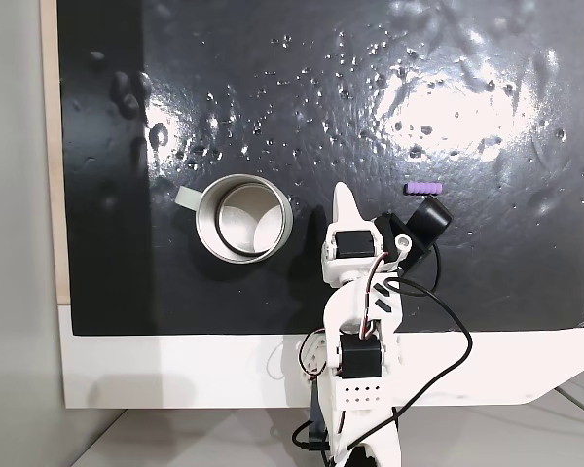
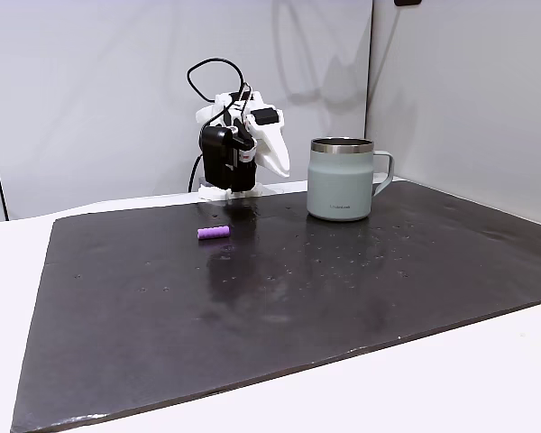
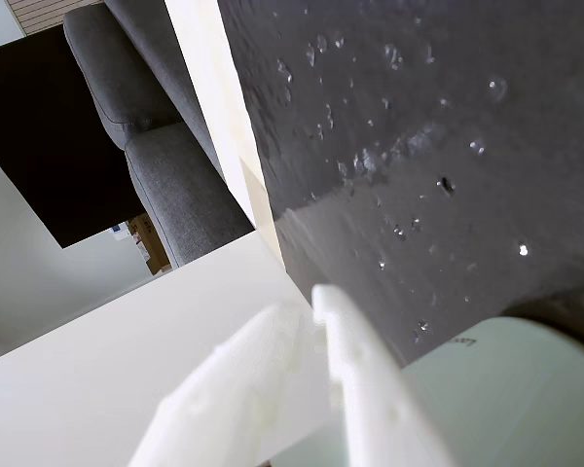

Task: Grasp a pengrip and put it in the cup.

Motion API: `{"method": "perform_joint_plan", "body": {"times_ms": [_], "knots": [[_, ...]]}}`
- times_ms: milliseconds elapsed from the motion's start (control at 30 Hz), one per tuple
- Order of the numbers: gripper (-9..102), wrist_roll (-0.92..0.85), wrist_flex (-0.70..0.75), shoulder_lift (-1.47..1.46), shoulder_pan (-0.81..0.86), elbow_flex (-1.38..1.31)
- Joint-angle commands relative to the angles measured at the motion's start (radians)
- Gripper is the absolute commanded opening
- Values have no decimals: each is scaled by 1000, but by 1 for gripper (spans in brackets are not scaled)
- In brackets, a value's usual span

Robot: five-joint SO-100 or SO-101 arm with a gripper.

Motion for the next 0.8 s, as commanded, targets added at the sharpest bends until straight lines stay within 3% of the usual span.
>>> {"method": "perform_joint_plan", "body": {"times_ms": [0,500,767], "knots": [[0,-49,3,11,-43,54],[0,-67,8,11,-32,31],[0,-87,236,0,29,-239]]}}
